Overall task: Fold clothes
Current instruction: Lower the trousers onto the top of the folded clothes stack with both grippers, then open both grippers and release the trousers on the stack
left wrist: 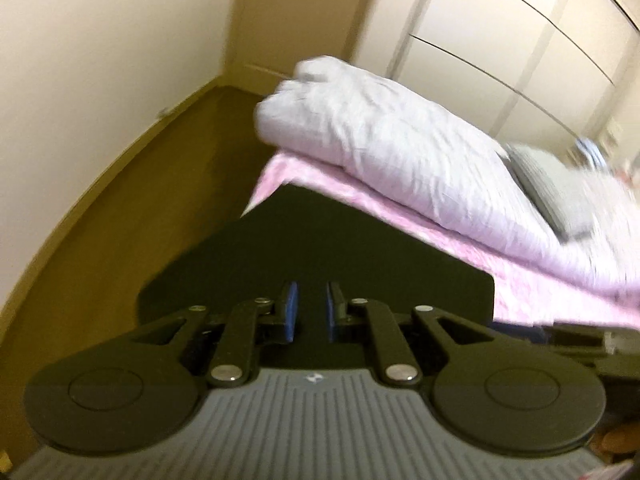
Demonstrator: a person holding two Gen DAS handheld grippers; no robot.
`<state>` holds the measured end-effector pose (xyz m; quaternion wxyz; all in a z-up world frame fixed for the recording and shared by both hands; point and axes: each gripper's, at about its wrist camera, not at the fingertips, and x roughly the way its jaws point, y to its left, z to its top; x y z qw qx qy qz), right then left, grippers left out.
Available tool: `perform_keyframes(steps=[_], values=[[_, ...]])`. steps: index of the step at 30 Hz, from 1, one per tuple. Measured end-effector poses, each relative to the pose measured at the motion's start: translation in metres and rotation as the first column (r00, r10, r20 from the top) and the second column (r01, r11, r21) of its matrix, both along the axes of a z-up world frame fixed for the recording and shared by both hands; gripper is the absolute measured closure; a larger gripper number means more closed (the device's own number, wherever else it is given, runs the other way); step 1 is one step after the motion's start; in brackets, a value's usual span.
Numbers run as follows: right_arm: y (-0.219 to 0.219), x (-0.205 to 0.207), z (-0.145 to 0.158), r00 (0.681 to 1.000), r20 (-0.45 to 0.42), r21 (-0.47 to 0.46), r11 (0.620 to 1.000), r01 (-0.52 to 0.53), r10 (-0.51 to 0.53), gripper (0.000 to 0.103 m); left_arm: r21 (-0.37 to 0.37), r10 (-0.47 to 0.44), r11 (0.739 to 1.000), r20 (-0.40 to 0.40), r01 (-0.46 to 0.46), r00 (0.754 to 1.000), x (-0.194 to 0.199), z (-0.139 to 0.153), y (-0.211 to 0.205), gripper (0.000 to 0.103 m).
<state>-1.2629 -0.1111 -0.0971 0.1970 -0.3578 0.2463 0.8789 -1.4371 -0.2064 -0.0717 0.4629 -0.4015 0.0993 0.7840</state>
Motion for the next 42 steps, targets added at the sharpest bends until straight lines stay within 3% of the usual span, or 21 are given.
perform_keyframes(steps=[3, 7, 12, 15, 20, 25, 30, 33, 36, 38, 42], values=[[0.012, -0.025, -0.002, 0.997, 0.03, 0.004, 0.998, 0.065, -0.065, 0.065, -0.04, -0.106, 0.994, -0.007, 0.106, 0.994, -0.015, -0.001, 0.037, 0.092], [0.031, -0.051, -0.019, 0.982, 0.095, -0.018, 0.986, 0.166, -0.163, 0.065, -0.161, -0.221, 0.963, -0.022, 0.214, 0.975, -0.031, -0.017, 0.077, 0.091], [0.054, -0.066, -0.045, 0.974, 0.164, -0.006, 0.987, 0.158, -0.155, 0.065, -0.156, -0.223, 0.961, 0.046, 0.228, 0.974, -0.045, -0.042, 0.08, 0.089], [0.062, -0.072, -0.05, 0.978, 0.172, 0.0, 0.993, 0.12, -0.118, 0.065, -0.135, -0.18, 0.973, 0.046, 0.185, 0.983, -0.052, -0.044, 0.073, 0.088], [0.057, -0.041, -0.026, 0.998, 0.049, -0.043, 0.998, 0.043, -0.041, 0.065, -0.135, -0.093, 0.987, -0.018, 0.09, 0.995, -0.035, -0.018, 0.033, 0.09], [0.014, 0.003, -0.002, 0.993, 0.021, 0.005, 0.993, -0.115, 0.115, 0.065, -0.125, 0.053, 0.991, 0.03, -0.048, 0.998, 0.006, -0.006, -0.034, 0.088], [-0.011, -0.002, -0.041, 0.965, 0.133, -0.037, 0.974, -0.222, 0.225, 0.065, -0.131, 0.22, 0.97, 0.098, -0.207, 0.97, 0.037, -0.017, -0.063, 0.085], [-0.01, 0.006, -0.025, 0.971, 0.087, -0.032, 0.975, -0.221, 0.223, 0.065, -0.112, 0.307, 0.949, 0.1, -0.296, 0.946, 0.053, 0.0, -0.073, 0.08], [-0.008, 0.031, -0.001, 0.979, -0.007, -0.064, 0.977, -0.202, 0.202, 0.065, -0.14, 0.35, 0.93, 0.061, -0.339, 0.935, 0.079, 0.019, -0.082, 0.074], [-0.007, 0.052, 0.009, 0.982, -0.048, -0.103, 0.977, -0.187, 0.183, 0.059, -0.158, 0.361, 0.923, 0.033, -0.352, 0.932, 0.1, 0.028, -0.087, 0.07], [-0.01, 0.093, 0.013, 0.987, -0.041, -0.163, 0.973, -0.161, 0.156, 0.058, -0.201, 0.385, 0.904, 0.002, -0.377, 0.923, 0.145, 0.037, -0.094, 0.069]])
